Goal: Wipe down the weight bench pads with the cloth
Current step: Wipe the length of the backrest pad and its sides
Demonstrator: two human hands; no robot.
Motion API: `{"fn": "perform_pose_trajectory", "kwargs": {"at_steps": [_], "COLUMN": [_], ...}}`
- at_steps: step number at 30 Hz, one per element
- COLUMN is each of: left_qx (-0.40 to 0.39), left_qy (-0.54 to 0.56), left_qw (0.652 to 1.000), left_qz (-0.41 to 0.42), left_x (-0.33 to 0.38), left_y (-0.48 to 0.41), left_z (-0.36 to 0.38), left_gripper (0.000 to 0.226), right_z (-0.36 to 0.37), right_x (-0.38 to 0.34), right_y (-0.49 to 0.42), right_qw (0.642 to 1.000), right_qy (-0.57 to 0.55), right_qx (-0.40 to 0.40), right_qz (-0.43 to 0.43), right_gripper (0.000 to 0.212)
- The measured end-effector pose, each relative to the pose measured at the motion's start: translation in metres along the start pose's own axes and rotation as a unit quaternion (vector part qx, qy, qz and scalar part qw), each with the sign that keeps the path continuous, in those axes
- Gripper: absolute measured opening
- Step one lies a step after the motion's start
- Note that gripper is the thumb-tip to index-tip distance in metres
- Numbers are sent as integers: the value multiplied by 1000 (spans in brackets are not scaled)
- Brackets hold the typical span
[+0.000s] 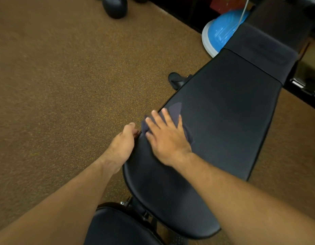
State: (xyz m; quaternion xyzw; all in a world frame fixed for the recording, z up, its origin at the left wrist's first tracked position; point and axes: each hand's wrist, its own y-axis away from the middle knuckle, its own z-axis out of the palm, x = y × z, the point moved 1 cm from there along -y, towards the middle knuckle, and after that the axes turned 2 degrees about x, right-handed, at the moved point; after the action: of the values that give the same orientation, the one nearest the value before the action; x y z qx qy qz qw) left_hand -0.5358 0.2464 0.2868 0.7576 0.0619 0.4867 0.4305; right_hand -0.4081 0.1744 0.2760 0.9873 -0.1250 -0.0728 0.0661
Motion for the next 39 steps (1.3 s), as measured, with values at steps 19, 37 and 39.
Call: {"fn": "perform_pose_trajectory", "kwargs": {"at_steps": [19, 37, 39], "left_qx": [-64, 51, 49], "left_qy": [53, -30, -43], "left_qw": [996, 996, 996], "left_qz": [-21, 68, 60], "left_x": [2, 3, 1], "left_y": [-8, -7, -3], "left_z": [-14, -20, -16], "left_gripper": [58, 52, 56], "right_z": [18, 25, 33], "right_x": [-32, -45, -60], "right_y": [37, 40, 61], "right_qw": [998, 999, 998], "right_qy": [-3, -9, 2], "right_qx": [31, 34, 34], "right_qz": [-56, -5, -48], "right_gripper": [53, 50, 51]}}
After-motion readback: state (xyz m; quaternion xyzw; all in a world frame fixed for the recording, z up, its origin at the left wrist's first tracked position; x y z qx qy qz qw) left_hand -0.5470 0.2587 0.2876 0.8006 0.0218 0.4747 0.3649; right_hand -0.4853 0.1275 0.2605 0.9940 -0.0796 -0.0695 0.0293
